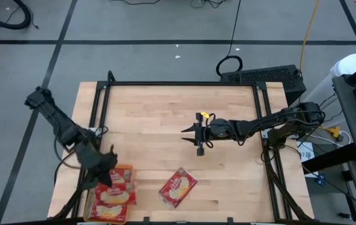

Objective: Sort popcorn bags into baskets
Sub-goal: Put the red popcorn bag into the orange bin

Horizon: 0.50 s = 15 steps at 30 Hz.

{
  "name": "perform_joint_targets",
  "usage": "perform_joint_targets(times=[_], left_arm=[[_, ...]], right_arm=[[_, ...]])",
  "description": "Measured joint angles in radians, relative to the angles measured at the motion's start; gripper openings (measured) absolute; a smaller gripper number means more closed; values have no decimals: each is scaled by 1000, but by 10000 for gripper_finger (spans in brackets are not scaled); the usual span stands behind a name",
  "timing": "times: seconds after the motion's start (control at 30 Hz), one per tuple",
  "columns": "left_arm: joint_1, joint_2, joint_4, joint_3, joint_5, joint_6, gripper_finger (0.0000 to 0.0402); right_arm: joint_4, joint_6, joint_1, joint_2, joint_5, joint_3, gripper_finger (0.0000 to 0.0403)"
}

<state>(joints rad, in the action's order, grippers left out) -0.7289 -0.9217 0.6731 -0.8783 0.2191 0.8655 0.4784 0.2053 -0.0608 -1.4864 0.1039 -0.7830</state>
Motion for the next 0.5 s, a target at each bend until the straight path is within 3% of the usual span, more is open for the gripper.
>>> perform_joint_targets(times=[0.27, 0.5], left_arm=[[-184, -150, -2, 0, -37, 160, 8], [-253, -247, -3, 0, -28, 218, 29]], right_arm=[[-4, -24, 0, 0, -3, 0, 125], [4, -19, 0, 0, -3, 0, 125]])
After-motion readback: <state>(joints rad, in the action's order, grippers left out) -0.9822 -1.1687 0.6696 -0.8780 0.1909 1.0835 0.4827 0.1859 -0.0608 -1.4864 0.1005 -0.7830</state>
